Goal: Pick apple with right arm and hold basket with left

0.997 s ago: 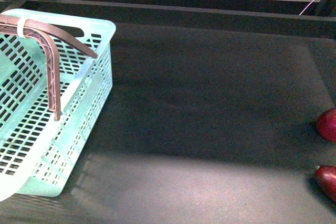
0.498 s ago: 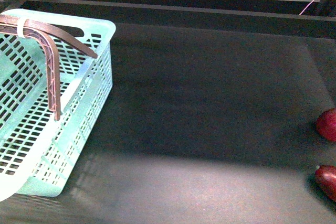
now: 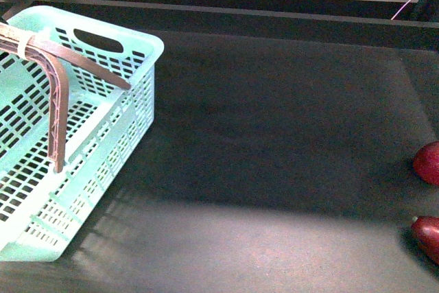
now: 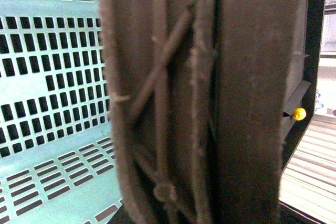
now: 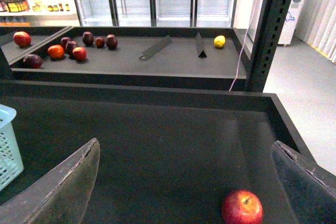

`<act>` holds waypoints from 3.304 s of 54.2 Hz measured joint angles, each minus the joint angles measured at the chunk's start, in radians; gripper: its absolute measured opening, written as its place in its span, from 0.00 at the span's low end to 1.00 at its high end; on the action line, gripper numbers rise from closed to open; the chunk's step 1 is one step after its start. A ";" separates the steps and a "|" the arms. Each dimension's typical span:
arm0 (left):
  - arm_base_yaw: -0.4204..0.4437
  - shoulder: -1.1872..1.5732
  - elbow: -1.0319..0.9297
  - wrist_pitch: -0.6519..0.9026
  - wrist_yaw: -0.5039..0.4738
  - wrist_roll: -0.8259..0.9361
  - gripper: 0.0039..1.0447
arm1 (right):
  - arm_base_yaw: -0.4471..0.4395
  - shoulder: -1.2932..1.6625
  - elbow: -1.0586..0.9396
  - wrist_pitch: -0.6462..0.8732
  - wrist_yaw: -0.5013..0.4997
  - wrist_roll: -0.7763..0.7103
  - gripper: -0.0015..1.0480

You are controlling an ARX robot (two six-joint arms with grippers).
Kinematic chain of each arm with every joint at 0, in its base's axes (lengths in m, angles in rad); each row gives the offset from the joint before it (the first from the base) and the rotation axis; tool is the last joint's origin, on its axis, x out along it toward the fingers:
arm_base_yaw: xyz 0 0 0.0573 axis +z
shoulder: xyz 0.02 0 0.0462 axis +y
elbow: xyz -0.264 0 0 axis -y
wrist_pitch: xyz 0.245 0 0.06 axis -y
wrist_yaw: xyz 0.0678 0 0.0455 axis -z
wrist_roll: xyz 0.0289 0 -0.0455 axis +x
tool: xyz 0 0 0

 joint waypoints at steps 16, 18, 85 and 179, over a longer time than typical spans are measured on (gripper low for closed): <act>-0.037 -0.142 -0.067 -0.020 0.032 0.037 0.14 | 0.000 0.000 0.000 0.000 0.000 0.000 0.92; -0.052 -0.185 -0.081 -0.026 0.034 0.043 0.14 | 0.000 0.000 0.000 0.000 0.000 0.000 0.92; -0.722 -0.436 0.068 -0.239 -0.056 0.079 0.14 | 0.000 0.000 0.000 0.000 0.000 0.000 0.92; -0.721 -0.436 0.071 -0.242 -0.057 0.088 0.14 | -0.348 2.249 0.747 0.602 -0.036 -0.150 0.92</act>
